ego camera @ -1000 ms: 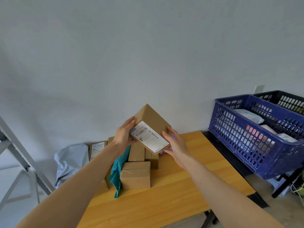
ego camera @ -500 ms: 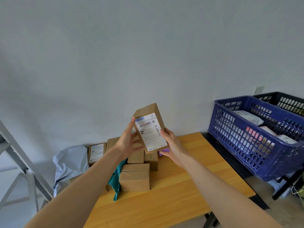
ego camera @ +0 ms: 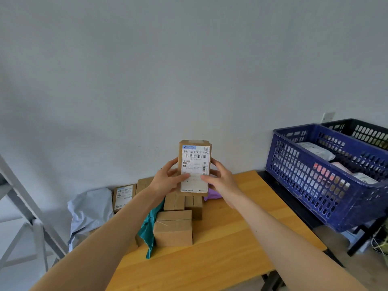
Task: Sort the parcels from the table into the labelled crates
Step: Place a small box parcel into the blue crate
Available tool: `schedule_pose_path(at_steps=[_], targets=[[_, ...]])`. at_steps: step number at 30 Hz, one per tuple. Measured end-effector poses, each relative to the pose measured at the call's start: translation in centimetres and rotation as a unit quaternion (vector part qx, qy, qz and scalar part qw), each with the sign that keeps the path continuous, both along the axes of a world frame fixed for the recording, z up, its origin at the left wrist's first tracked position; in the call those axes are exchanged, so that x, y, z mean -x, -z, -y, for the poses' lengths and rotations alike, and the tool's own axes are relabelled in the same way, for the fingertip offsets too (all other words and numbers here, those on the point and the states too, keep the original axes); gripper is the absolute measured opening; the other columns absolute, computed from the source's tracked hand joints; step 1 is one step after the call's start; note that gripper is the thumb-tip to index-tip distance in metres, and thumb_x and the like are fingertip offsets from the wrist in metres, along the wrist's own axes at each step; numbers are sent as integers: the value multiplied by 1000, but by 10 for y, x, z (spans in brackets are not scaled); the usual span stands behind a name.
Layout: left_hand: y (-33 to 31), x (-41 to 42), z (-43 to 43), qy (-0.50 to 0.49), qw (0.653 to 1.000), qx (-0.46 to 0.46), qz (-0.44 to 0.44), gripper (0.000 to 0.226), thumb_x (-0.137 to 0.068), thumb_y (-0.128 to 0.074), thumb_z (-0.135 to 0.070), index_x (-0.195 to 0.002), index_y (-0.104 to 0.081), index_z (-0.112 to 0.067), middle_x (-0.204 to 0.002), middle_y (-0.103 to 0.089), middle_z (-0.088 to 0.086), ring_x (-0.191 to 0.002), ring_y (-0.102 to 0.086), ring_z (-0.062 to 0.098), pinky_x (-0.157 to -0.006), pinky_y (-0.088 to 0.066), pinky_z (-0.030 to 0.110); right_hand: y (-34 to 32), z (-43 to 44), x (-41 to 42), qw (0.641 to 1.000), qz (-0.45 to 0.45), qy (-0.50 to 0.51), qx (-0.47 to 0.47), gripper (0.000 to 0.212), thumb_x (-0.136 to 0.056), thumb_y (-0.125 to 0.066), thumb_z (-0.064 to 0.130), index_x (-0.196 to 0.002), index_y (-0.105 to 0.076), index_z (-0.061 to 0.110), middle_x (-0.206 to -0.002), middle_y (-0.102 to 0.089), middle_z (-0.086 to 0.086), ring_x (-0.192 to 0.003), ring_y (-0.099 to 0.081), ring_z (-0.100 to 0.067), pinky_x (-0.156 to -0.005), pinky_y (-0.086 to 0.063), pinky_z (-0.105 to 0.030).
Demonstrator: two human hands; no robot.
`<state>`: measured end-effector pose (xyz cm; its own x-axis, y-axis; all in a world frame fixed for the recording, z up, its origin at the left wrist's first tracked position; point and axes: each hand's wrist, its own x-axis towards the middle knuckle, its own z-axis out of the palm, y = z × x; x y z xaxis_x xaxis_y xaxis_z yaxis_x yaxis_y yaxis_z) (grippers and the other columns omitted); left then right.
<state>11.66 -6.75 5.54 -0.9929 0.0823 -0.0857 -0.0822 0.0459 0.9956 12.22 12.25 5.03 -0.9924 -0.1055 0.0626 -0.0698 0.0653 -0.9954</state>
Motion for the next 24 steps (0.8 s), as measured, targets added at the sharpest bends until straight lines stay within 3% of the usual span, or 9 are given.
schedule_pose_path(at_steps=[5, 9, 14, 20, 24], targets=[[-2, 2, 4, 1, 1000, 13, -19, 60, -83, -72, -20, -130, -44, -43, -106, -66, -10, -79, -70, 8, -56, -55, 23, -3, 1, 0, 1000, -6, 3, -1, 68, -87, -67, 7, -143, -37, 31, -132, -57, -1, -123, -53, -16, -95, -53, -39], [-1, 2, 3, -2, 1000, 8, -27, 59, -84, -72, -22, -132, -44, -40, -107, -66, -6, -82, -70, 11, -59, -57, 26, 1, 4, -5, 1000, -3, 10, 8, 72, -86, -68, 4, -143, -34, 34, -126, -58, 0, -113, -55, -10, -80, -57, -27], [3, 0, 2, 1, 999, 3, -33, 60, -84, -72, -21, -134, -44, -37, -108, -63, -11, -86, -68, 10, -58, -56, 25, 3, 5, -8, 1000, 2, 24, 0, 73, -87, -66, 2, -144, -33, 33, -131, -56, -3, -116, -54, -13, -78, -55, -25], [2, -2, 3, 16, 999, 8, -39, 60, -85, -70, -20, -136, -44, -34, -120, -57, -11, -96, -66, 14, -70, -60, 35, 6, 4, -14, 998, 32, 40, 32, 71, -87, -66, 1, -143, -36, 32, -134, -56, -4, -121, -57, -22, -88, -56, -42], [-1, 3, -5, 42, 999, 8, -30, 57, -84, -72, -18, -132, -46, -33, -114, -60, -12, -97, -67, 14, -67, -60, 30, 9, -5, -17, 998, 28, 56, 31, 72, -86, -67, 2, -143, -36, 36, -130, -57, 6, -121, -55, -19, -88, -57, -44]])
